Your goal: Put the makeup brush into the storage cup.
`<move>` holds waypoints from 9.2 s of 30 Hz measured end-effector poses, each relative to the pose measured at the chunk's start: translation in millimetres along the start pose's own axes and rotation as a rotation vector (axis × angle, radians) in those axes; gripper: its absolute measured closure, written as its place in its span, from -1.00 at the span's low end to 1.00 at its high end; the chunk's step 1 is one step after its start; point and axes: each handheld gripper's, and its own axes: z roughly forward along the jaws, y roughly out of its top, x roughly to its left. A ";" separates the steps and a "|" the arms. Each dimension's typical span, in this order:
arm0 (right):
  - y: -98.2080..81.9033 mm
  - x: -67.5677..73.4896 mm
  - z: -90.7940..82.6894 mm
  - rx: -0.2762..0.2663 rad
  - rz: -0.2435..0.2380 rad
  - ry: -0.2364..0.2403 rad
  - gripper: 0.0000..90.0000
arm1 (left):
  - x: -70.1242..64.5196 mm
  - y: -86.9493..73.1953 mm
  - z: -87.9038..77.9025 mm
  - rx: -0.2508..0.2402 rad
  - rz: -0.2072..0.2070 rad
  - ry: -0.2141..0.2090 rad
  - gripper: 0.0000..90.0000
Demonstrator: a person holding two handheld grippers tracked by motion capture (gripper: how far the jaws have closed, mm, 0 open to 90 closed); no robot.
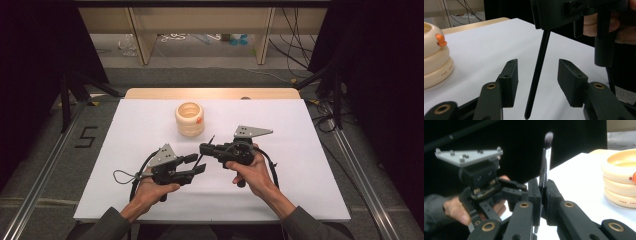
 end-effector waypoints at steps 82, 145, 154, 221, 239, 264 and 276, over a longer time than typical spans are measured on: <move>7.9 8.0 -17.9 0.108 -0.120 -0.145 -0.31 | 14.8 2.5 -4.3 0.003 -0.028 0.044 0.89; -37.6 -6.8 -87.7 0.121 -0.169 -0.513 -0.58 | 85.6 33.3 1.2 -0.073 -0.114 0.226 0.88; -43.0 -5.2 -92.1 0.131 -0.146 -0.522 -0.62 | 97.9 45.8 5.1 -0.082 -0.117 0.249 0.89; -56.8 -2.8 -98.5 0.132 -0.126 -0.513 -0.61 | 144.4 97.6 63.4 -0.104 -0.112 0.374 0.89; -57.2 -2.7 -98.6 0.145 -0.113 -0.508 -0.60 | 152.5 93.2 81.9 -0.079 -0.111 0.406 0.88; -57.1 -1.9 -98.8 0.164 -0.108 -0.509 -0.59 | 159.4 77.5 84.7 -0.057 -0.127 0.426 0.88; -58.8 -3.7 -95.4 0.134 -0.113 -0.489 -0.58 | 159.9 64.7 87.7 -0.032 -0.136 0.424 0.88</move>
